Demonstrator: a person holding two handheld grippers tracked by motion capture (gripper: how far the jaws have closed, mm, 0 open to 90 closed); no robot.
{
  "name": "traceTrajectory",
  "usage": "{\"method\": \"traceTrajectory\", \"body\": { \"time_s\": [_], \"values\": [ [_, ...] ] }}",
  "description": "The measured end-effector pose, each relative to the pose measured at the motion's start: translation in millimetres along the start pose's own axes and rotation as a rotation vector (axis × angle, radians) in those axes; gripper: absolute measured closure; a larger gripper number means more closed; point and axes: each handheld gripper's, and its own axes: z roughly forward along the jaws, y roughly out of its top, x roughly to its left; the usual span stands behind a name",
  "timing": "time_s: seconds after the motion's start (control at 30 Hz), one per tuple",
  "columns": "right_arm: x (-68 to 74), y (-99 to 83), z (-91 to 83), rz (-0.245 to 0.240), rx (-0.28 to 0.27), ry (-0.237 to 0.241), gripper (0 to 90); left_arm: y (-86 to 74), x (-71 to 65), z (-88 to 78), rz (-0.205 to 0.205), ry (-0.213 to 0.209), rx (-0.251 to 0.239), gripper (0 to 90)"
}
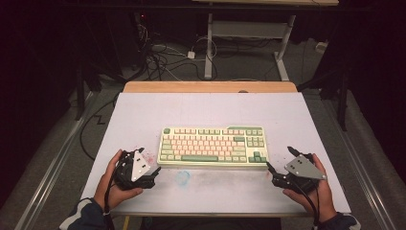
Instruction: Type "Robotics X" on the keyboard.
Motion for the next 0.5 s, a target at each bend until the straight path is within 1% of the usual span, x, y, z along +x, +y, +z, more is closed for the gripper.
{"method": "traceTrajectory", "body": {
  "time_s": [0.07,0.13,0.27,0.4,0.5],
  "values": [
    [-2.0,-2.5,-1.1,0.007,0.005,-0.005,19.9,-1.9,1.0,1.0,0.001,0.007,0.001,16.2],
    [-4.1,-5.6,-2.3,0.019,0.012,-0.009,20.0,-4.9,2.0,1.3,0.011,0.015,0.008,16.2],
    [-6.8,-13.7,-3.8,0.037,0.032,-0.015,20.0,-8.8,4.1,0.3,0.012,0.026,0.013,16.2],
    [-9.3,-21.0,-5.8,0.052,0.047,-0.026,20.0,-11.4,6.9,0.6,-0.007,0.036,0.015,16.2],
    [-11.4,-26.5,-7.6,0.069,0.053,-0.033,20.0,-12.1,8.0,1.2,-0.03,0.032,0.015,16.3]
  ]
}}
